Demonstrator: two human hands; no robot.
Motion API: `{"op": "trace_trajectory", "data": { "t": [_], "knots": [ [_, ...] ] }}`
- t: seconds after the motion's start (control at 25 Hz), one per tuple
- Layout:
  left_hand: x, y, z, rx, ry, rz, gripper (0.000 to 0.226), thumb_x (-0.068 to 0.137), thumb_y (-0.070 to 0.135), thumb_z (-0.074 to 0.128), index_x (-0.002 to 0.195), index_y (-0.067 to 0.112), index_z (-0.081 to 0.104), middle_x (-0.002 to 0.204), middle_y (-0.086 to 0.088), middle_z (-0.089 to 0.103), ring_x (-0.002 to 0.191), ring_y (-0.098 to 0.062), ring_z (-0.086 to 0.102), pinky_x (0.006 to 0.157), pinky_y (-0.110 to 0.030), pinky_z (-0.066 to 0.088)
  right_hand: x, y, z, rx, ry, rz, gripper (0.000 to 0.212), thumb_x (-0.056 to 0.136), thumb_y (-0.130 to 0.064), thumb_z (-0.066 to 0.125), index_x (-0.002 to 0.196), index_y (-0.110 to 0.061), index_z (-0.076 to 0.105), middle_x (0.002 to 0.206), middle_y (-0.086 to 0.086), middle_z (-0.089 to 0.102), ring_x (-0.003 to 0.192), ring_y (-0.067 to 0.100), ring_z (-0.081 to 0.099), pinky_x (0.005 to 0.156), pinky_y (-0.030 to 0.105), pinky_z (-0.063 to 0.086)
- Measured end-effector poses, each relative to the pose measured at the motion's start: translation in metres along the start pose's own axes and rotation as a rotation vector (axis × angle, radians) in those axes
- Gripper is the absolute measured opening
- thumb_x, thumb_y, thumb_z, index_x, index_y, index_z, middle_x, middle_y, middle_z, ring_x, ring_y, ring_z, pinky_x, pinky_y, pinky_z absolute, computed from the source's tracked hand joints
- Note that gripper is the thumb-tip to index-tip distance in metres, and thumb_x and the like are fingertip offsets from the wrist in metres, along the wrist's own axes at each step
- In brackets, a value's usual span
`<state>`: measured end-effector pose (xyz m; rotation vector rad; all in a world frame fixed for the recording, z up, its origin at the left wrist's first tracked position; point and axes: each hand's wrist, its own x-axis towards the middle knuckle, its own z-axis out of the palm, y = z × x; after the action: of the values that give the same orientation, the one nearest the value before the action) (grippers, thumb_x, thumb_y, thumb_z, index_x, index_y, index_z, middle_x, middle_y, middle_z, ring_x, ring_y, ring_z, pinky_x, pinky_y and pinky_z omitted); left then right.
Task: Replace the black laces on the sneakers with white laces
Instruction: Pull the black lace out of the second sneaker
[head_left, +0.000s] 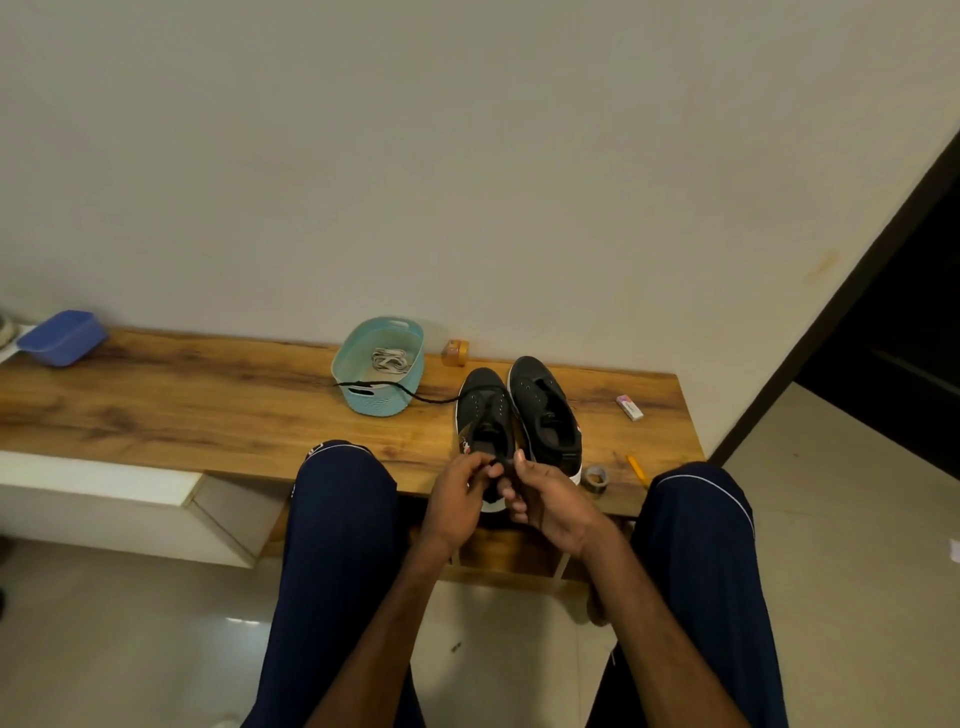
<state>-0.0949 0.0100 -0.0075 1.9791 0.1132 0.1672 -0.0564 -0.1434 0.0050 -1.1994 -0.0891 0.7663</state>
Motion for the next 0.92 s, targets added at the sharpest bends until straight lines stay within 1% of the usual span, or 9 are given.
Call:
{"op": "trace_trajectory", "data": {
  "t": [0.08, 0.16, 0.32, 0.4, 0.48, 0.6, 0.68, 0.8, 0.92],
  "knots": [
    [-0.002, 0.003, 0.001, -0.079, -0.017, -0.014, 0.025, 0.097, -0.002, 0.048, 0.109, 0.009, 0.066, 0.103, -0.006, 0.067, 0.099, -0.015, 0.063, 0.089, -0.035, 0.054, -0.002, 0.002, 0.001, 0.054, -0.063, 0.012, 0.044, 0.100, -0.047, 0.048, 0.108, -0.012, 0.074, 0.084, 0.003, 0.065, 0.066, 0.011, 0.055, 0.056, 0.022, 0.040],
    [-0.005, 0.005, 0.003, -0.148, -0.028, -0.027, 0.028, 0.096, -0.005, 0.045, 0.108, 0.009, 0.067, 0.099, -0.007, 0.069, 0.096, -0.016, 0.066, 0.087, -0.033, 0.055, -0.003, 0.002, 0.001, 0.091, -0.120, 0.014, 0.045, 0.101, -0.047, 0.048, 0.116, -0.012, 0.072, 0.095, 0.006, 0.070, 0.076, 0.012, 0.065, 0.060, 0.022, 0.049],
    [-0.006, 0.005, 0.004, -0.198, -0.057, -0.041, 0.023, 0.100, -0.001, 0.043, 0.101, 0.002, 0.066, 0.092, -0.019, 0.066, 0.087, -0.026, 0.065, 0.078, -0.032, 0.055, -0.003, 0.003, 0.004, 0.120, -0.195, 0.014, 0.048, 0.098, -0.045, 0.053, 0.124, -0.007, 0.067, 0.107, 0.011, 0.071, 0.082, 0.014, 0.069, 0.073, 0.027, 0.057],
    [-0.007, 0.005, 0.003, -0.223, -0.078, -0.016, 0.022, 0.101, 0.001, 0.043, 0.097, -0.001, 0.064, 0.089, -0.022, 0.064, 0.082, -0.023, 0.063, 0.076, -0.033, 0.053, -0.004, 0.002, 0.004, 0.129, -0.207, 0.016, 0.050, 0.099, -0.046, 0.052, 0.124, -0.005, 0.067, 0.112, 0.015, 0.070, 0.083, 0.015, 0.070, 0.077, 0.030, 0.059],
    [-0.008, 0.005, 0.002, -0.201, -0.084, 0.030, 0.024, 0.101, 0.002, 0.045, 0.101, 0.005, 0.068, 0.091, -0.013, 0.068, 0.087, -0.019, 0.066, 0.080, -0.031, 0.055, -0.005, 0.000, 0.003, 0.106, -0.215, 0.035, 0.053, 0.098, -0.051, 0.052, 0.122, -0.006, 0.067, 0.111, 0.016, 0.070, 0.087, 0.018, 0.070, 0.079, 0.031, 0.059],
    [-0.011, 0.007, -0.003, -0.156, -0.040, 0.129, 0.036, 0.100, 0.003, 0.049, 0.102, 0.031, 0.070, 0.093, 0.007, 0.070, 0.090, -0.009, 0.066, 0.082, -0.023, 0.054, -0.008, -0.003, 0.002, 0.020, -0.248, 0.082, 0.064, 0.096, -0.061, 0.044, 0.122, -0.007, 0.067, 0.108, 0.016, 0.070, 0.097, 0.025, 0.069, 0.084, 0.035, 0.055],
    [-0.011, 0.007, -0.005, -0.122, -0.018, 0.179, 0.041, 0.097, 0.003, 0.053, 0.100, 0.041, 0.067, 0.090, 0.006, 0.068, 0.087, -0.008, 0.064, 0.081, -0.023, 0.053, -0.009, -0.003, 0.002, -0.043, -0.251, 0.105, 0.069, 0.095, -0.066, 0.042, 0.120, -0.007, 0.068, 0.106, 0.018, 0.071, 0.100, 0.028, 0.068, 0.087, 0.038, 0.054],
    [-0.010, 0.004, -0.005, -0.121, -0.021, 0.201, 0.029, 0.095, 0.003, 0.059, 0.106, 0.027, 0.073, 0.095, -0.003, 0.068, 0.090, -0.012, 0.064, 0.081, -0.030, 0.054, -0.009, -0.002, 0.001, -0.080, -0.217, 0.115, 0.063, 0.094, -0.065, 0.046, 0.109, -0.009, 0.072, 0.099, 0.019, 0.072, 0.096, 0.029, 0.070, 0.084, 0.036, 0.056],
    [-0.011, 0.005, -0.003, -0.169, -0.025, 0.176, 0.034, 0.096, 0.001, 0.055, 0.119, 0.020, 0.071, 0.109, 0.004, 0.072, 0.108, -0.010, 0.065, 0.093, -0.024, 0.053, -0.011, -0.001, 0.003, -0.052, -0.179, 0.112, 0.048, 0.088, -0.062, 0.060, 0.085, -0.014, 0.069, 0.079, 0.010, 0.066, 0.079, 0.024, 0.067, 0.070, 0.030, 0.055]
  ]
}}
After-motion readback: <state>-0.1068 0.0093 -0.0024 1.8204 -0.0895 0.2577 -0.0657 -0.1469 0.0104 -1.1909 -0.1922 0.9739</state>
